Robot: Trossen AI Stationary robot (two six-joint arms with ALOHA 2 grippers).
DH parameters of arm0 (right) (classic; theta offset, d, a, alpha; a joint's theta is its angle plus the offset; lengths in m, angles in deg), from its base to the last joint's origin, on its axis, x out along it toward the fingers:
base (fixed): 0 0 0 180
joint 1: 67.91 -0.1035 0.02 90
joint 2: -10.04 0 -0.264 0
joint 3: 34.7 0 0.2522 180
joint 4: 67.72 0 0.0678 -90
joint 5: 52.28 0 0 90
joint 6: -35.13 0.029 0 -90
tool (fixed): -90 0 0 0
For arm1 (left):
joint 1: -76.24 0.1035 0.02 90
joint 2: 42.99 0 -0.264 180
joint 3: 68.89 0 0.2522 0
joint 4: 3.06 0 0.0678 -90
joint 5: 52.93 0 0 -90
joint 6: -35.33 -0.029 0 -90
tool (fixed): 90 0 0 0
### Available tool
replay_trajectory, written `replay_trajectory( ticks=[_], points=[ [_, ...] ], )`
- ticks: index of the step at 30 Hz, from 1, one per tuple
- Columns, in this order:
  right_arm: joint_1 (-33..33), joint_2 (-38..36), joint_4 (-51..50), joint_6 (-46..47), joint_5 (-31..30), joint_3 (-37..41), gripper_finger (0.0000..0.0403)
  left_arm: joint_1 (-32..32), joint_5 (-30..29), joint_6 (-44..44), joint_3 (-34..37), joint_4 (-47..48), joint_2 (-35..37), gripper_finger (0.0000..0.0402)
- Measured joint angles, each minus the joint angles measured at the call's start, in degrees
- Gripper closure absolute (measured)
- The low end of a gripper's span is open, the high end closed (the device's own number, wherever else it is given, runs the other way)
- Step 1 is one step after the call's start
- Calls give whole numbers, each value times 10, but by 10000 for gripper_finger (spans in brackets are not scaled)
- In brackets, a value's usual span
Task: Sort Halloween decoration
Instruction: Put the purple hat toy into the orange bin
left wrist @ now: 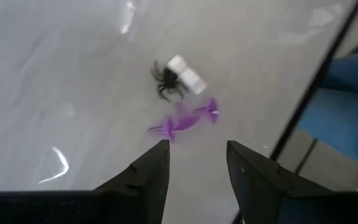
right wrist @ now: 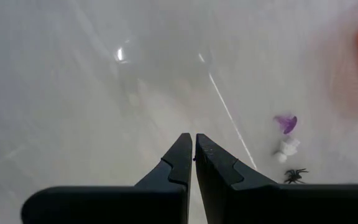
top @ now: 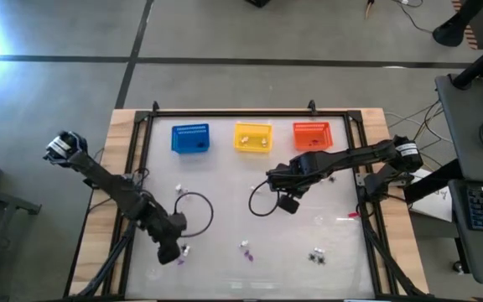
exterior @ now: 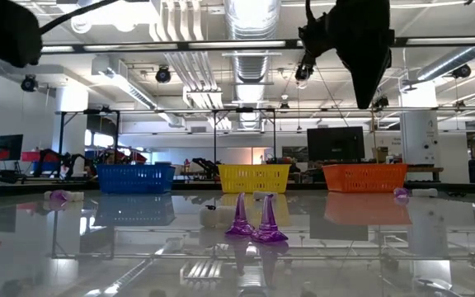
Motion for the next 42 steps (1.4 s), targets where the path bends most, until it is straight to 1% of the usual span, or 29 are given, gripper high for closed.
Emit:
replay_trajectory(
  ticks=[4,9,16,27,37,42],
  points=[
    [0,0,-1,-18,0,0,390,-19,-7,30,0,18,-27,266],
    [0,0,-1,-21,0,0,390,-31,-6,33,0,21,-46,270],
    [0,0,-2,-28,0,0,390,-48,-20,33,0,-13,-70,271],
    [-17,0,-3,-28,0,0,390,-54,-23,31,0,-26,-128,271],
    [-29,0,-3,-26,1,0,390,-54,-12,37,-1,-39,-148,272],
    [-30,0,-3,-24,1,0,390,-54,-15,36,-1,-35,-149,291]
  ],
)
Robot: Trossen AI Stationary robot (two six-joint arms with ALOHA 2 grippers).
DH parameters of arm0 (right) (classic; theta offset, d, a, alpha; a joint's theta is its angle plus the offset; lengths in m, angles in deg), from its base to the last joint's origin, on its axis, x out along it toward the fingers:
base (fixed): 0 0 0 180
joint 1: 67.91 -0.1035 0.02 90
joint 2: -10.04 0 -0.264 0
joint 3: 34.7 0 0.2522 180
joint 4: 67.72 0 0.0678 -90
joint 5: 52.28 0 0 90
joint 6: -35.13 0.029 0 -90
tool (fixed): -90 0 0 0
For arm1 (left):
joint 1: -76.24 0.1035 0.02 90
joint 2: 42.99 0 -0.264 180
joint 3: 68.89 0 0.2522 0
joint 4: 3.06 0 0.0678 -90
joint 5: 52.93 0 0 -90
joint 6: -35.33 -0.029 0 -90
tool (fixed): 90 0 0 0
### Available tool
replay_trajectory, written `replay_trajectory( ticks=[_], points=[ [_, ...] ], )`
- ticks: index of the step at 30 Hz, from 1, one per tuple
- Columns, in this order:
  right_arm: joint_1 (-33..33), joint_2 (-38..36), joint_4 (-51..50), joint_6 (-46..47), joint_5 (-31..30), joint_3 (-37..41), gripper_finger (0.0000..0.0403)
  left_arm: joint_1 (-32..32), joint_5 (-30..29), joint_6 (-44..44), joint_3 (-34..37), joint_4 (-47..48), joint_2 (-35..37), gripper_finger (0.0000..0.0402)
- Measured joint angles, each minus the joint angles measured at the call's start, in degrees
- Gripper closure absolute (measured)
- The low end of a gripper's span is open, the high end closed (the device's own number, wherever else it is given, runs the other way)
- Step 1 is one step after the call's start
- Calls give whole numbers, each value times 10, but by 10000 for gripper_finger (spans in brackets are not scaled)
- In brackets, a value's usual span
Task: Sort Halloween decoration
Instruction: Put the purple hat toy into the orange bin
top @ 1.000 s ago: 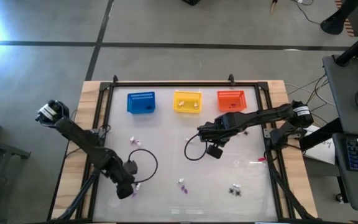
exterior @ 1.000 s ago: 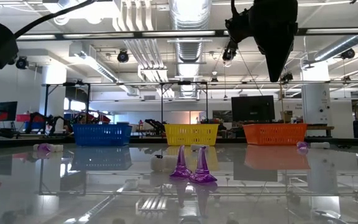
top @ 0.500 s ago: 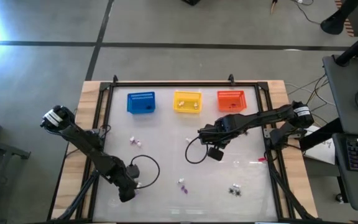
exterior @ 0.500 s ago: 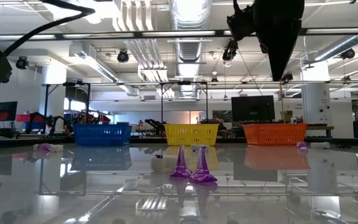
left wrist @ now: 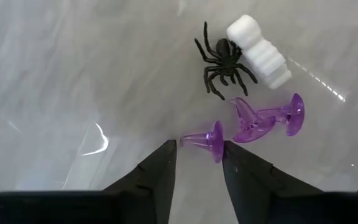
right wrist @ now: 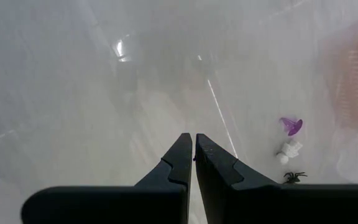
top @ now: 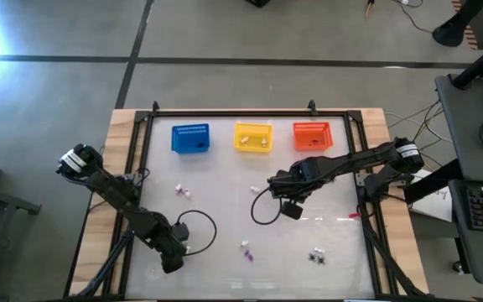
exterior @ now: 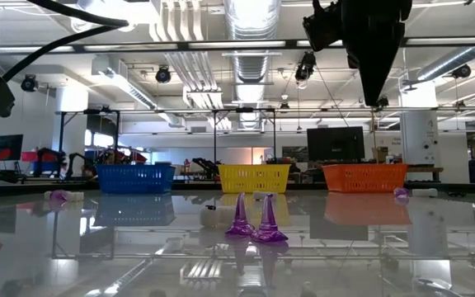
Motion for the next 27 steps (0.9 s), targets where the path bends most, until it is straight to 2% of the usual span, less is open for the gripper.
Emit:
replay_trajectory(
  ticks=[9,22,27],
  points=[
    [0,0,1,0,0,0,390,0,1,-4,0,-4,-1,391],
    [0,0,1,-2,-50,0,390,0,-44,-3,-22,-8,19,401],
    [0,0,0,-2,-58,0,390,0,-69,-5,-49,32,37,402]
  ],
)
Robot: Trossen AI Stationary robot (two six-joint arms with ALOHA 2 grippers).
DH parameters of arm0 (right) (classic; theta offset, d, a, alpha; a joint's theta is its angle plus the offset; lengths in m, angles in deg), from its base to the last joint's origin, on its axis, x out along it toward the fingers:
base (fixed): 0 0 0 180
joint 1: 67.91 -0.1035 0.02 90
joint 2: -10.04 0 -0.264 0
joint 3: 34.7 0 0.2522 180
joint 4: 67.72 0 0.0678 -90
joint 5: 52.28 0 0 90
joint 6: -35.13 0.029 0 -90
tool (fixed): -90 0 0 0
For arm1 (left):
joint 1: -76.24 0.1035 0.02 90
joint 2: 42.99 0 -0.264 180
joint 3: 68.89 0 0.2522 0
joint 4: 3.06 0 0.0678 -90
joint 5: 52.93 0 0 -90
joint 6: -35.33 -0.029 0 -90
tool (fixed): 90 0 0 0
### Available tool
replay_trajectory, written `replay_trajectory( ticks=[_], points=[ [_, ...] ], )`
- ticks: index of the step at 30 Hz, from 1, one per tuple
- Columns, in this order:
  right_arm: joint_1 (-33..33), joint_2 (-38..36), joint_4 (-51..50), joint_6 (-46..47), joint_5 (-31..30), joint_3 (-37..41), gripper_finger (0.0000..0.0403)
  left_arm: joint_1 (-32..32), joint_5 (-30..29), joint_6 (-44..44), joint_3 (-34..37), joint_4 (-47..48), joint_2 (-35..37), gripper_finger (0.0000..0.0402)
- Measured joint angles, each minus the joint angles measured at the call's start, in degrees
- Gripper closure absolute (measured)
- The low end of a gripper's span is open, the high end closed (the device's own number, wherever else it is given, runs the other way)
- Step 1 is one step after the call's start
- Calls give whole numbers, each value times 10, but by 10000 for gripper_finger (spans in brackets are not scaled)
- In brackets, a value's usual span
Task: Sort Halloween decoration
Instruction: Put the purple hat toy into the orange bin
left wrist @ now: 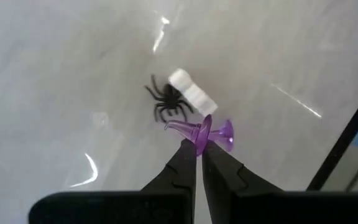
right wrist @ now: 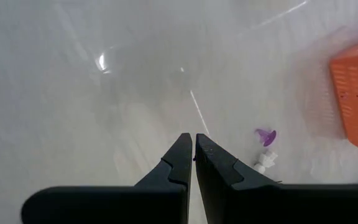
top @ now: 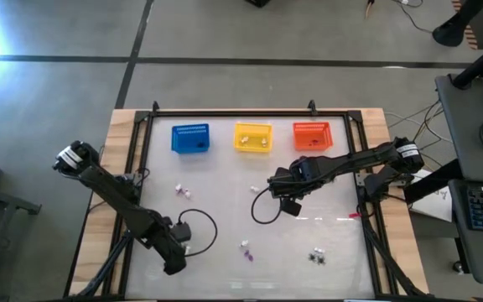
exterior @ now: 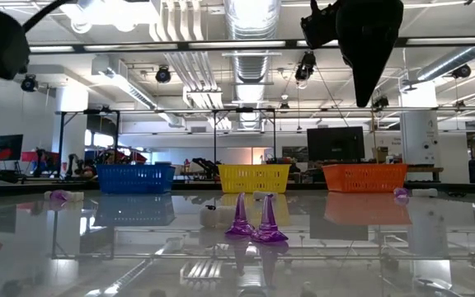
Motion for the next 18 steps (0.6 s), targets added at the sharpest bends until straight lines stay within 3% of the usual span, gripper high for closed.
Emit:
replay_trajectory(
  ticks=[8,18],
  points=[
    [0,0,6,-5,-13,0,390,33,-53,-44,-14,35,43,401],
    [0,-4,115,-170,13,0,390,148,-109,-188,-16,33,109,401]
  ],
)
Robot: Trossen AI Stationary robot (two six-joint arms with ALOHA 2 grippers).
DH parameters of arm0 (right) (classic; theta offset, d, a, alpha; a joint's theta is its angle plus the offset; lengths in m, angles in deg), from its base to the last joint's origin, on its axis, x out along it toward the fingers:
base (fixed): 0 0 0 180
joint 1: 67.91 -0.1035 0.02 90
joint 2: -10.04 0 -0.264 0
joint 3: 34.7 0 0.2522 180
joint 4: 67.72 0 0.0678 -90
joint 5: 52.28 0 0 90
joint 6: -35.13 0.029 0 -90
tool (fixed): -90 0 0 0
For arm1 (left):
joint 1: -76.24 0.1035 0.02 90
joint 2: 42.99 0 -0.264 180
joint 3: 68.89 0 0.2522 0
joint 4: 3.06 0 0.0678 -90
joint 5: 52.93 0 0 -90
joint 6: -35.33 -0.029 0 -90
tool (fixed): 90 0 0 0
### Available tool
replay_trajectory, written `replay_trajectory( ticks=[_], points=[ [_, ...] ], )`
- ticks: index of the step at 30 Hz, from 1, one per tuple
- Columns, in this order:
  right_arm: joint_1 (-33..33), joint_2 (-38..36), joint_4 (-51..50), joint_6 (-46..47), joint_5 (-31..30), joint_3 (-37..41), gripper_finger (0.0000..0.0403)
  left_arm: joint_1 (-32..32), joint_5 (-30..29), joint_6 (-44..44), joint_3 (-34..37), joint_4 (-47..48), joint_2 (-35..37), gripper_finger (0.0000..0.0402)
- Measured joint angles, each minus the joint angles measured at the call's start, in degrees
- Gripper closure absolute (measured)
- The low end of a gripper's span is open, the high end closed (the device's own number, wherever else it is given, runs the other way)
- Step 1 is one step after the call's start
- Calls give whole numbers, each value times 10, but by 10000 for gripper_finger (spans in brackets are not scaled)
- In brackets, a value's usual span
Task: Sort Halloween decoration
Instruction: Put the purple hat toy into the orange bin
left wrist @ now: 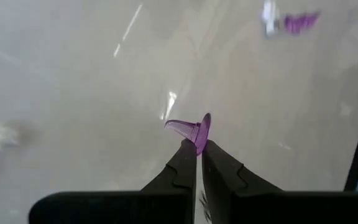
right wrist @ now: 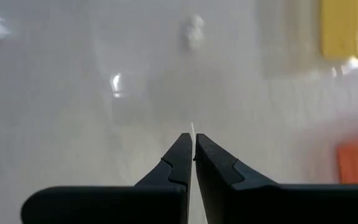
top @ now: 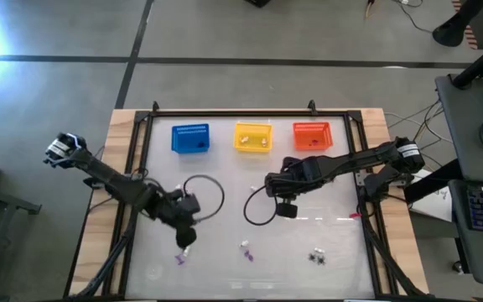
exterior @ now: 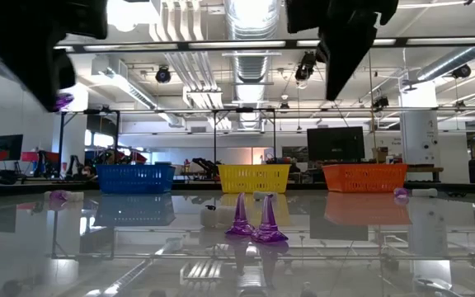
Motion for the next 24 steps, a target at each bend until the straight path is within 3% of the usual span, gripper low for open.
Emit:
replay_trajectory(
  ticks=[11,16,24],
  points=[
    [2,1,108,-179,-1,0,390,147,-2,-194,-3,-7,47,401],
    [5,1,171,-175,-58,0,390,206,21,-282,-3,-15,57,401],
    [55,1,253,-87,-41,0,390,314,93,-410,-3,-39,57,401]
  ],
)
